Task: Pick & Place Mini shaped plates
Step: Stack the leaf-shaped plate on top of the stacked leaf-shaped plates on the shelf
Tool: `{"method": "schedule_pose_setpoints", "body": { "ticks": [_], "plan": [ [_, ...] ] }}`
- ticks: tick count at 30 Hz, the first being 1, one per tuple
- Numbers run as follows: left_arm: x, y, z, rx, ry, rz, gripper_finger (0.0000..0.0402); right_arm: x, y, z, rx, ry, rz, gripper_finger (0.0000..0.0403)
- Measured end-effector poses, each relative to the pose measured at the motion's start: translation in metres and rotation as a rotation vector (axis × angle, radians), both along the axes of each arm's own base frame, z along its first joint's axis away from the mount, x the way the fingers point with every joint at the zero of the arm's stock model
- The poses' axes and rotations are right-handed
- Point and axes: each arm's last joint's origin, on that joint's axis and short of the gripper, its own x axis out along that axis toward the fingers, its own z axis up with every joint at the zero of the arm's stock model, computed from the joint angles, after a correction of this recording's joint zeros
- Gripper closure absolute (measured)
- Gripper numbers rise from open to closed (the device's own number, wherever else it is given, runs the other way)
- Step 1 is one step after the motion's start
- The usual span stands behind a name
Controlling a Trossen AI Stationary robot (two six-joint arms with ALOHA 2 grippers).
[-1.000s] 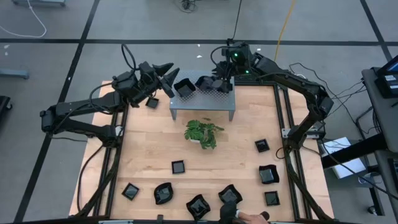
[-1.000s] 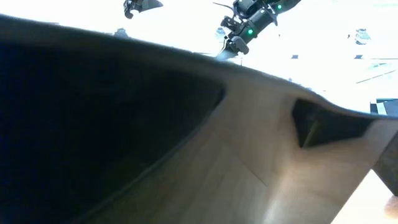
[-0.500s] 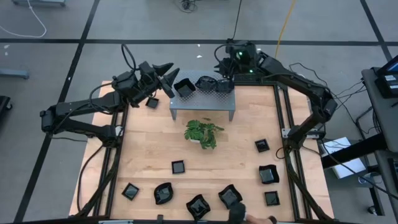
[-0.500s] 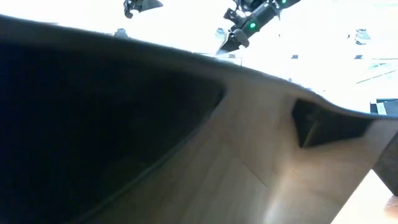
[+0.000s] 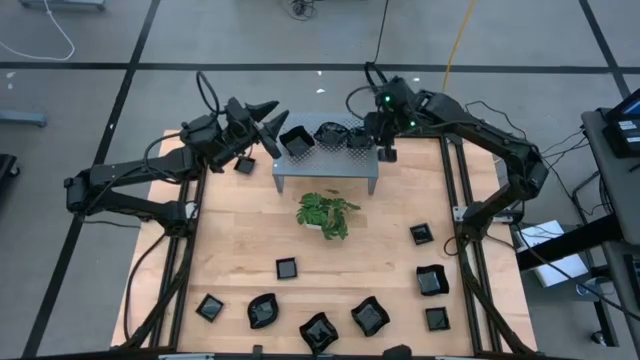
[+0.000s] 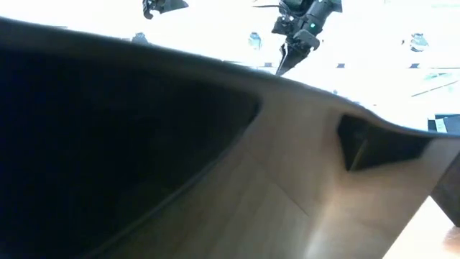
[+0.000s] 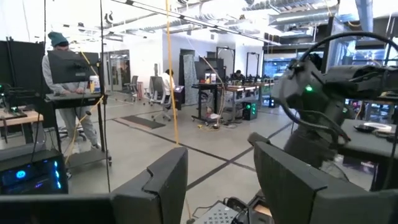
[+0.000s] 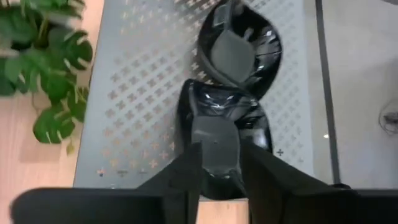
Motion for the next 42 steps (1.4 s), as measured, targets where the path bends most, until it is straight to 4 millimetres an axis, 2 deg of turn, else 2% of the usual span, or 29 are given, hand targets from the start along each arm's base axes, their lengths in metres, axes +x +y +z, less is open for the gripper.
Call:
{"method": "schedule_pose_setpoints", "body": {
  "ticks": [5, 9, 13, 19, 28, 33, 38, 42],
  "plan": [
    [0.000, 0.000, -0.001, -0.002, 0.015, 0.000, 0.0215, 0.002, 0.011, -0.012, 0.003, 0.084, 0.041, 0.0248],
    [0.000, 0.000, -0.002, -0.004, 0.021, 0.000, 0.0215, 0.006, 0.016, -0.030, -0.041, 0.139, 0.115, 0.0223],
    [0.000, 0.000, -0.002, -0.003, 0.020, 0.001, 0.0215, 0.012, 0.016, -0.045, -0.168, 0.170, 0.138, 0.0219],
    [0.000, 0.000, -0.002, -0.003, 0.020, 0.001, 0.0215, 0.016, 0.016, -0.068, -0.339, 0.249, 0.155, 0.0244],
    [0.000, 0.000, -0.002, -0.003, 0.018, 0.001, 0.0215, 0.017, 0.022, -0.069, -0.313, 0.246, 0.147, 0.0285],
    [0.000, 0.000, -0.002, -0.003, 0.017, 0.001, 0.0215, 0.014, 0.026, -0.064, -0.262, 0.196, 0.152, 0.0284],
    [0.000, 0.000, -0.002, -0.003, 0.016, 0.000, 0.0215, 0.008, 0.033, -0.048, -0.175, 0.058, 0.168, 0.0276],
    [0.000, 0.000, -0.002, -0.003, 0.016, 0.000, 0.0215, 0.006, 0.033, -0.047, -0.150, 0.047, 0.127, 0.0275]
  ]
}}
